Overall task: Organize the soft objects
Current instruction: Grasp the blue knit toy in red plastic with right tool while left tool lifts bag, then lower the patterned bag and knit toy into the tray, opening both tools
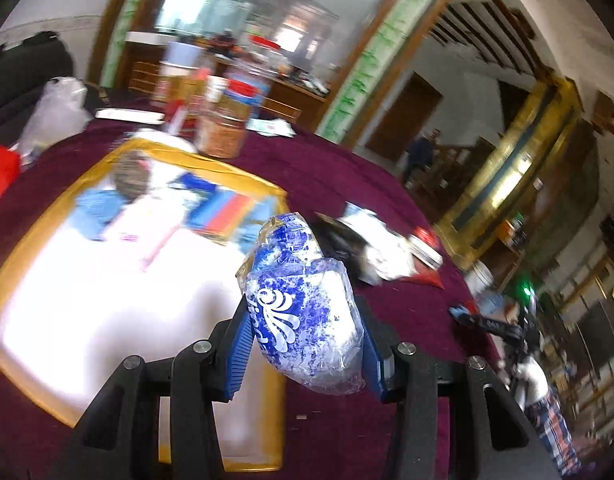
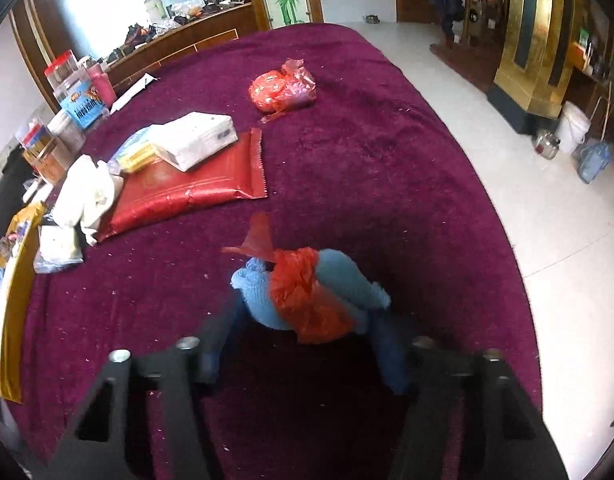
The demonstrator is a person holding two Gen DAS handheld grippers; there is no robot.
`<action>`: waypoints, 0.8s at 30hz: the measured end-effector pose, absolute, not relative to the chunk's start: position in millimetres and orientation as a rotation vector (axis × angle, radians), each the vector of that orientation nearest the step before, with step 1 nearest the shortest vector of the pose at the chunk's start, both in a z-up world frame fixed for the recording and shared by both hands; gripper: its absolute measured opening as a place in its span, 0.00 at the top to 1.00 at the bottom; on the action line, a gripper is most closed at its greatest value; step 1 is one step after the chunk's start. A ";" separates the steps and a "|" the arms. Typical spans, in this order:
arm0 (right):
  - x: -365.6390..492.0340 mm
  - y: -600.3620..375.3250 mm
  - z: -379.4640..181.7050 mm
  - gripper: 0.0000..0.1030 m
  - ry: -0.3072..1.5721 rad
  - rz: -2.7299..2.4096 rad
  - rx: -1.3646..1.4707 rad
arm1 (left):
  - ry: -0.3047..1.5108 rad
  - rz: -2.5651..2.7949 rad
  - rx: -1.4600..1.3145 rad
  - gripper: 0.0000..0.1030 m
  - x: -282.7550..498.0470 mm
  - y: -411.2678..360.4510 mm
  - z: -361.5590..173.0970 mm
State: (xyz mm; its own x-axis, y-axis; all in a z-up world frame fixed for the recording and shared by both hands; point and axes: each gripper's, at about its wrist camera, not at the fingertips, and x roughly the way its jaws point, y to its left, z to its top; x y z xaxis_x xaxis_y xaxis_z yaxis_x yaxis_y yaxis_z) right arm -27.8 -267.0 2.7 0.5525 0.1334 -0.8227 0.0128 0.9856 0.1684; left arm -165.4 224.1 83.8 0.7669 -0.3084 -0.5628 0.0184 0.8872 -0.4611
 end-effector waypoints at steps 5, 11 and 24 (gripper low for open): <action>-31.1 -275.6 3.0 0.53 0.975 0.078 0.190 | 0.689 -0.090 -0.508 0.51 -170.3 262.7 74.5; -38.0 -268.0 17.4 0.53 0.938 0.092 0.188 | 0.701 -0.049 -0.521 0.51 -169.5 278.1 64.7; -71.2 -172.3 66.3 0.53 0.860 0.361 0.100 | 0.798 -0.057 -0.390 0.51 -118.7 255.4 59.7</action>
State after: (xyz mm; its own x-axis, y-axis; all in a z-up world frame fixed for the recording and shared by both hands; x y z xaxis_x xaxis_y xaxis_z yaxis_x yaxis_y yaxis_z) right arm -71.2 -172.3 66.3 0.5961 0.3507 -0.7223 -0.2705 0.9347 0.2306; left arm -118.7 255.4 59.7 0.7003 -0.1951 -0.6867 -0.0960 0.9274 -0.3614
